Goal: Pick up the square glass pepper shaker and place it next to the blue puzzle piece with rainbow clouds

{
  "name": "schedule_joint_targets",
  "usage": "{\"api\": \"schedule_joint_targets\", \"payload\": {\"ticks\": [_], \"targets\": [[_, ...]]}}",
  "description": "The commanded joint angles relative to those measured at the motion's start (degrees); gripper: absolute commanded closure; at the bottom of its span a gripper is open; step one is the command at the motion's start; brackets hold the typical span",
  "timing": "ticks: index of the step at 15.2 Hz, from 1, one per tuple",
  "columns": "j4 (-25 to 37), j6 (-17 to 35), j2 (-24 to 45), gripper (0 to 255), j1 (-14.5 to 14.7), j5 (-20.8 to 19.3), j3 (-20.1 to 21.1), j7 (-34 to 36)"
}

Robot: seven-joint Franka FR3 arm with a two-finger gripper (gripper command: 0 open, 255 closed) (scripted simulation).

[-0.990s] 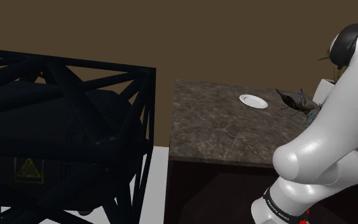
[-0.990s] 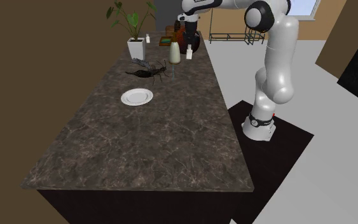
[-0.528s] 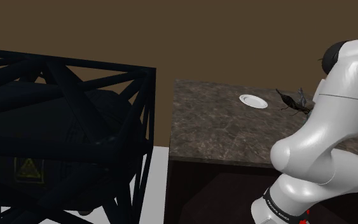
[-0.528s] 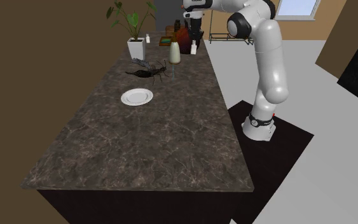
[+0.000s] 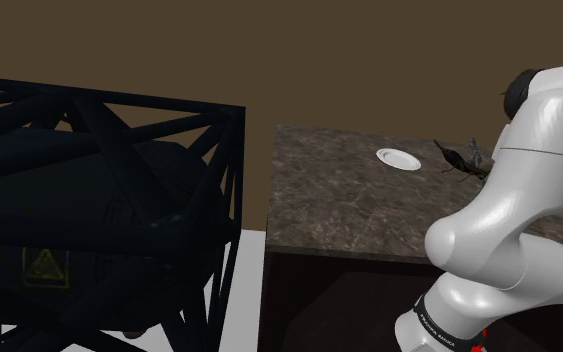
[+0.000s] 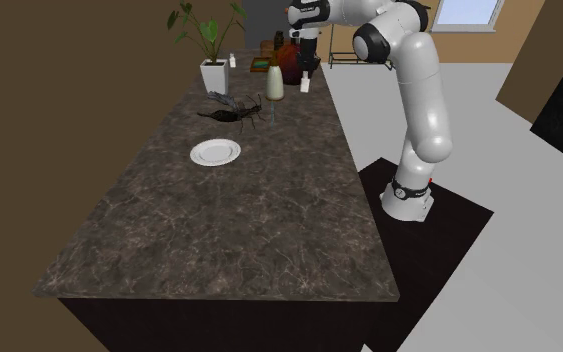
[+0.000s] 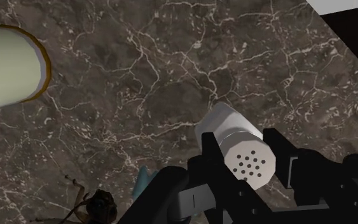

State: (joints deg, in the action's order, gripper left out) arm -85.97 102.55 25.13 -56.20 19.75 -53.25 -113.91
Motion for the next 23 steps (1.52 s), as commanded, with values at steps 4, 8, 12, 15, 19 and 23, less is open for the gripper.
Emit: {"api": "schedule_joint_targets", "payload": {"ticks": [4, 8, 12, 15, 19, 23], "targets": [[-3.3, 3.6, 0.6, 255, 0.3, 0.7, 0.4, -0.6], [-5.7, 6.3, 1.2, 255, 0.5, 1.3, 0.8, -1.1], [-7.8, 9.0, 2.0, 255, 0.4, 2.2, 1.3, -1.6], [-9.2, 10.9, 2.8, 255, 0.3, 3.0, 1.8, -2.1], [-10.9, 13.3, 3.9, 255, -0.1, 4.1, 2.6, -2.8], [-12.0, 15.1, 4.8, 255, -0.4, 5.0, 3.2, -3.4]]}}
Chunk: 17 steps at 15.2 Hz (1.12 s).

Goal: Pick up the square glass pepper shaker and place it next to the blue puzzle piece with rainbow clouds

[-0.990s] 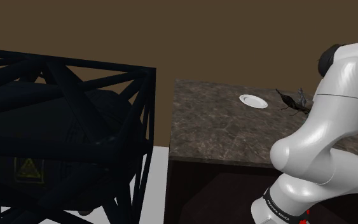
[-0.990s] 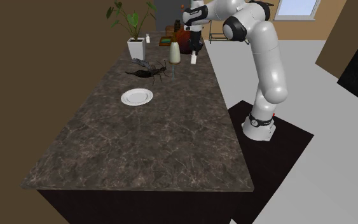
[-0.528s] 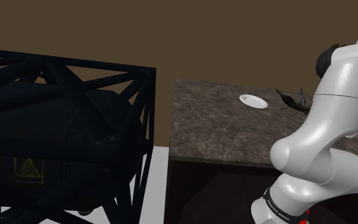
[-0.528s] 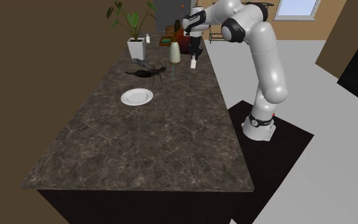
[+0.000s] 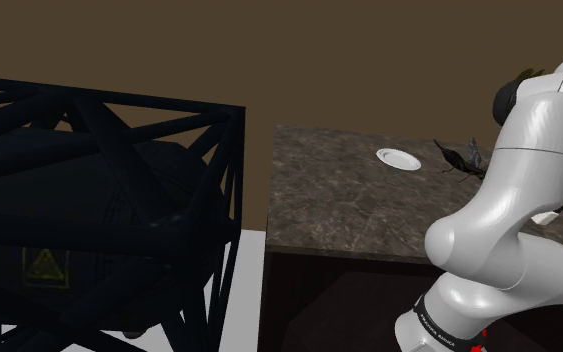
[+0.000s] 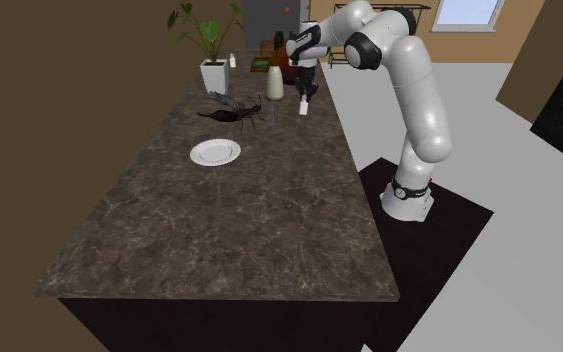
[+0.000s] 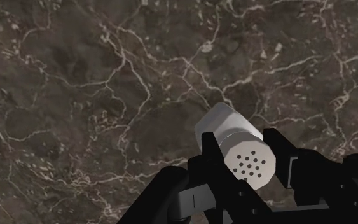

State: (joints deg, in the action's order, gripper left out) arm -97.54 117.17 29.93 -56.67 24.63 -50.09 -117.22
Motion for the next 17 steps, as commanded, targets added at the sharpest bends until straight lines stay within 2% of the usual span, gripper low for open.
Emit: {"api": "schedule_joint_targets", "payload": {"ticks": [1, 7, 8, 13, 17], "targets": [[-0.4, 0.5, 0.0, 255, 0.1, 0.1, 0.1, -0.1], [-0.4, 0.5, 0.0, 255, 0.1, 0.1, 0.1, -0.1], [-0.4, 0.5, 0.0, 0, 0.1, 0.1, 0.1, -0.1], [-0.4, 0.5, 0.0, 0, 0.1, 0.1, 0.1, -0.1], [3.1, -5.2, -2.9, 0, 1.1, -2.7, -1.9, 1.7]]}}
